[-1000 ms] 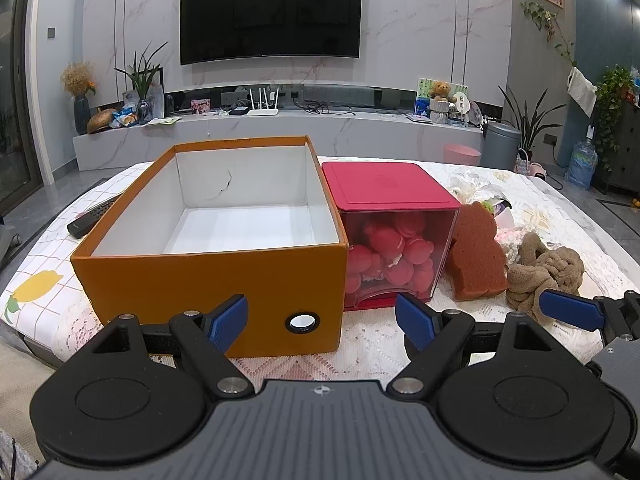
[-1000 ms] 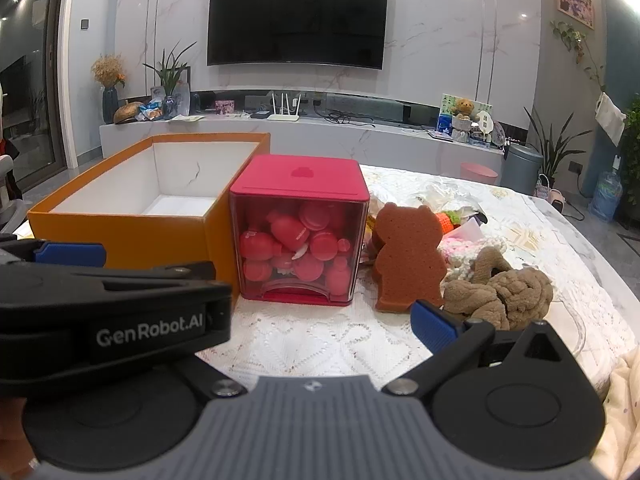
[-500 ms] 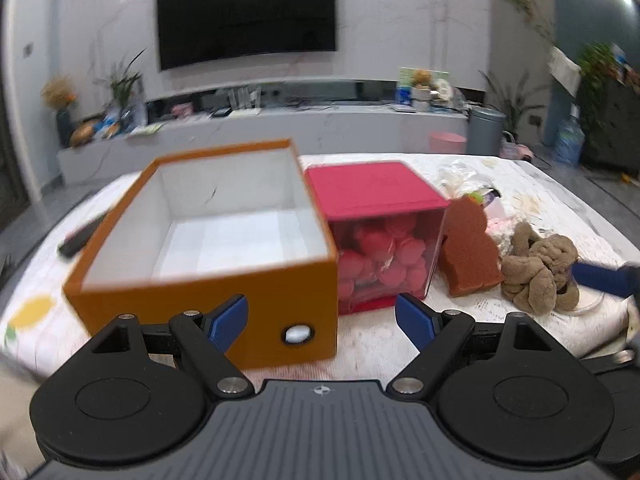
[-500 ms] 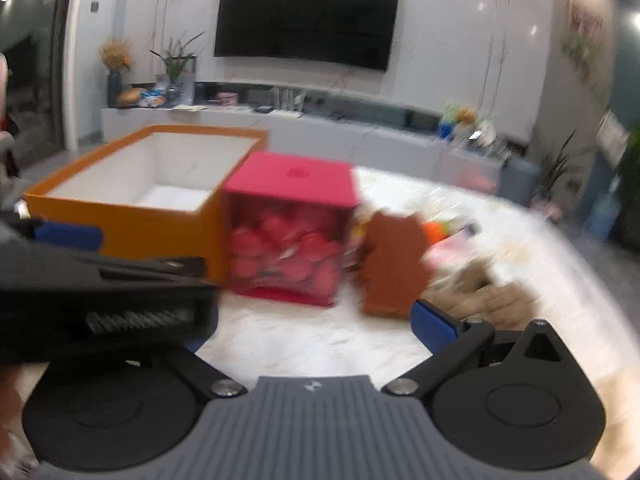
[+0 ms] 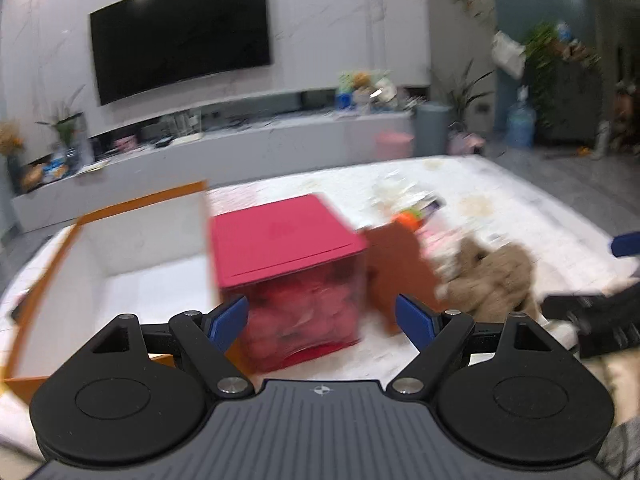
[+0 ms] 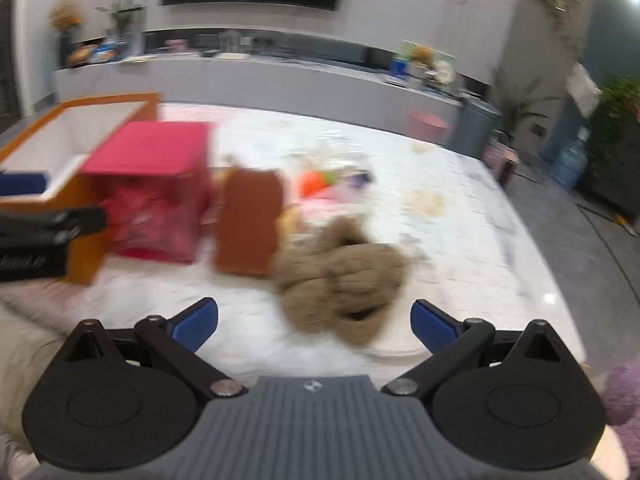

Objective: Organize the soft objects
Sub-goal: 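Grasp the brown bear sponge with the left tool while the right tool grasps the brown knotted plush, then lift the bear sponge with the left tool while the right tool carries the plush toward the box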

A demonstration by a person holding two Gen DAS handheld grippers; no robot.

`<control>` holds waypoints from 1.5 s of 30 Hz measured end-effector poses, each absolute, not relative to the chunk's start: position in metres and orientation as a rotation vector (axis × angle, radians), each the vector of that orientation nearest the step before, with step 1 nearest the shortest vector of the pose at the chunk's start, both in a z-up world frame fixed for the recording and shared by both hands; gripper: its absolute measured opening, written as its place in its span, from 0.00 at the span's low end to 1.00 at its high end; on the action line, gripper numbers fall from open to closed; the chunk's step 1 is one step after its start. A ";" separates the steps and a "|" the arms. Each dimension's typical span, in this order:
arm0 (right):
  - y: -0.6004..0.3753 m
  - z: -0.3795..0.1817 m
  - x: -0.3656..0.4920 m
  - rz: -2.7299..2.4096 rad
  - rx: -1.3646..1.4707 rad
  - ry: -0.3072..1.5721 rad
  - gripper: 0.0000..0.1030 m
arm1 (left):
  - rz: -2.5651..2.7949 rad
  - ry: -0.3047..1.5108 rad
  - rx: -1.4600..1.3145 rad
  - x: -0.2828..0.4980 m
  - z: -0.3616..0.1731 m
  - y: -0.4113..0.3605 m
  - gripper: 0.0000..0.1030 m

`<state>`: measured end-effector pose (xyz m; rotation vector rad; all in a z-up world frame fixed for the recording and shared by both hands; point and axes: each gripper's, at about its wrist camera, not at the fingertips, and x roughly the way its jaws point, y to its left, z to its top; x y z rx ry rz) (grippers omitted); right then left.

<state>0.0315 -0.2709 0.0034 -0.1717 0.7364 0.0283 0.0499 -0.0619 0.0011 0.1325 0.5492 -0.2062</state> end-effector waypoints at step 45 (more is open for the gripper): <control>-0.370 -0.042 0.152 -0.104 0.137 0.853 0.53 | -0.049 0.566 0.148 0.124 -0.087 -0.165 0.96</control>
